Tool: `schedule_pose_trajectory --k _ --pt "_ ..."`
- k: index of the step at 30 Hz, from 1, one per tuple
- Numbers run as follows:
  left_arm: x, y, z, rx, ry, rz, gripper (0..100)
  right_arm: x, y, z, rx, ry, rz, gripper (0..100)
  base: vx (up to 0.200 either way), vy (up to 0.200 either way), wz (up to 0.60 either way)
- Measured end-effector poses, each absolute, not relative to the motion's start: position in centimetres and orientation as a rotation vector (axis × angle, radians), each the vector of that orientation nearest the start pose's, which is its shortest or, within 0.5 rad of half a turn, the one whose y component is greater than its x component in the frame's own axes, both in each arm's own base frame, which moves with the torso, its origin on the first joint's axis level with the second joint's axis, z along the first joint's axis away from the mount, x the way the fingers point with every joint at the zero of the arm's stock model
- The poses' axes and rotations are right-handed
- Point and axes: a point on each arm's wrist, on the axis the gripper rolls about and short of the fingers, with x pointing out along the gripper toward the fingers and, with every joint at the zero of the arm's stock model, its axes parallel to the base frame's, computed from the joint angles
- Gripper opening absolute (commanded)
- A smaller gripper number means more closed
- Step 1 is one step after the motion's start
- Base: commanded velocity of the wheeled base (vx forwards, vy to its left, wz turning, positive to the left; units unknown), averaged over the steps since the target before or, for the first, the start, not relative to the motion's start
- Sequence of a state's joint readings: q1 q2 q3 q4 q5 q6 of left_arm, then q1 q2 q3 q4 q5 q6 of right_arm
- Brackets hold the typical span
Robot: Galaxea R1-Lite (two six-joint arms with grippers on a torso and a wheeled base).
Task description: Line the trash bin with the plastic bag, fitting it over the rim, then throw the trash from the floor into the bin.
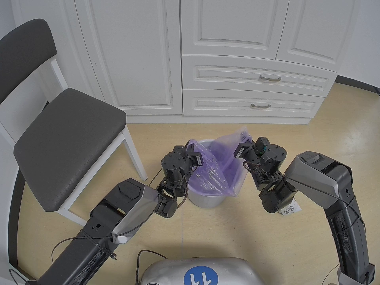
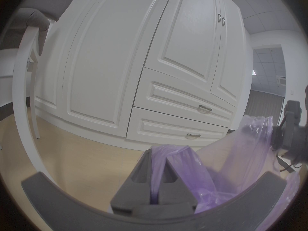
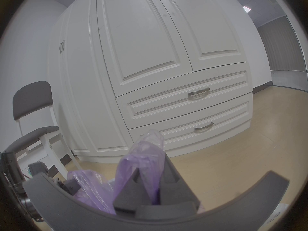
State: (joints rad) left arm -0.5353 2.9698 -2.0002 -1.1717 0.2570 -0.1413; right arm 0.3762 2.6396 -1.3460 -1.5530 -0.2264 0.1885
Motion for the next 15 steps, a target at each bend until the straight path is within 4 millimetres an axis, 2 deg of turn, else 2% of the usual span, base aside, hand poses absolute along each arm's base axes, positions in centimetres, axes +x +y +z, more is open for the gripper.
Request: schedule_pose_trajectory --k 6,15 --pt "48.3 -27.5 -3.5 -0.205 -0.162 -0.284 0 45.0 17.1 2.4 0.263 -0.231 0.173 0 0.0 0.0 0.0" --pt "48.9 -26.3 -2.0 -0.169 -0.243 -0.257 0 43.7 16.6 3.9 0.258 -0.158 0.172 0 0.0 0.0 0.0"
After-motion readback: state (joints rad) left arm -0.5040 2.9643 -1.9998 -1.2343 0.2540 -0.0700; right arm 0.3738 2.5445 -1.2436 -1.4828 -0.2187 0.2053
